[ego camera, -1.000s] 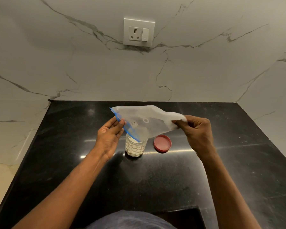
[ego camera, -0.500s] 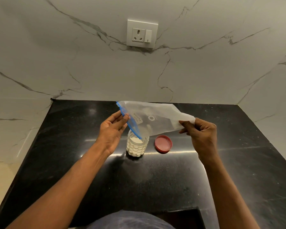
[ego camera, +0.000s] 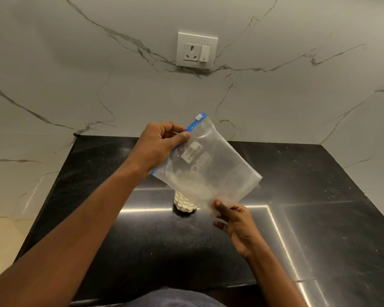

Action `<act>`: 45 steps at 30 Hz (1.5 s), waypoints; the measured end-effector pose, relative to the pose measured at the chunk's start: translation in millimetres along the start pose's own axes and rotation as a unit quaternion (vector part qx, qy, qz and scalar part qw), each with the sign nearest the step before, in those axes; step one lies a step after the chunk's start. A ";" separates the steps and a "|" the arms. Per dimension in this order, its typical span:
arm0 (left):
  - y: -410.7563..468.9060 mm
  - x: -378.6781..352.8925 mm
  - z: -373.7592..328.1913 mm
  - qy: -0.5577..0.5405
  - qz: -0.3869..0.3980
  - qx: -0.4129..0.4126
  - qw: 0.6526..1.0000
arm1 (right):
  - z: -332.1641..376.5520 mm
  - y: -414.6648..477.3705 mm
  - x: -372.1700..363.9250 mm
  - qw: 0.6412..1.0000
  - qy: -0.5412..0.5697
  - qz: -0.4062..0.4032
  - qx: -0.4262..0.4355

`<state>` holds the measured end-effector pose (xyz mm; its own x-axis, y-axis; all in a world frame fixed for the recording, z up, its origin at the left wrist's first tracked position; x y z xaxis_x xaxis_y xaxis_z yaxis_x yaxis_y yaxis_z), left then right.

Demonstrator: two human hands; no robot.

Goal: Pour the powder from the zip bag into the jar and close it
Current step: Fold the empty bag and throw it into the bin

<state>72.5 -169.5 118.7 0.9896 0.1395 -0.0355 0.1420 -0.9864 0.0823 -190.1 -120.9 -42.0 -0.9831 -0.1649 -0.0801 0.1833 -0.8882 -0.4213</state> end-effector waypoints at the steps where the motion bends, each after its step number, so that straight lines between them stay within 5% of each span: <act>1: -0.6 2.9 -3.4 0.025 -0.003 -0.007 1.000 | 1.2 1.7 2.7 1.000 -0.007 -0.009 0.016; 7: -0.5 8.3 -21.4 0.161 0.026 -0.032 0.986 | 38.9 -4.9 19.5 0.985 -0.039 -0.076 0.149; 11: -5.5 0.8 -20.1 0.183 0.088 0.007 0.979 | 96.4 -24.6 17.2 0.933 -0.147 -0.172 0.280; 14: -13.3 -5.6 -13.8 0.196 0.142 0.039 0.969 | 130.0 -30.0 -7.5 0.912 -0.203 -0.134 0.330; 18: -23.1 -10.9 -8.2 0.206 0.185 0.051 0.959 | 145.4 -24.8 -40.8 0.922 -0.194 -0.052 0.331; 29: -39.3 -27.4 -14.3 0.187 0.190 -0.040 0.963 | 135.2 -26.0 -67.1 0.945 -0.130 -0.009 0.299; 45: -40.4 39.2 -7.3 0.181 0.119 0.037 0.976 | 140.3 -16.6 -33.3 0.976 0.009 -0.072 0.204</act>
<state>105.8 -123.5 121.3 0.9399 -0.0863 0.3303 -0.0818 -0.9963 -0.0276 -160.7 -160.8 94.4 -0.9977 -0.0220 -0.0639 0.0242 -0.9991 -0.0340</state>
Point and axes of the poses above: each hand's wrist, its own y-axis towards the middle knuckle, its own x-axis out of the back of the hand, z = x × y, the point moved 7 cm from there along y, towards the middle knuckle, and after that the axes turned 11 degrees about -y, right-handed, at the moved point
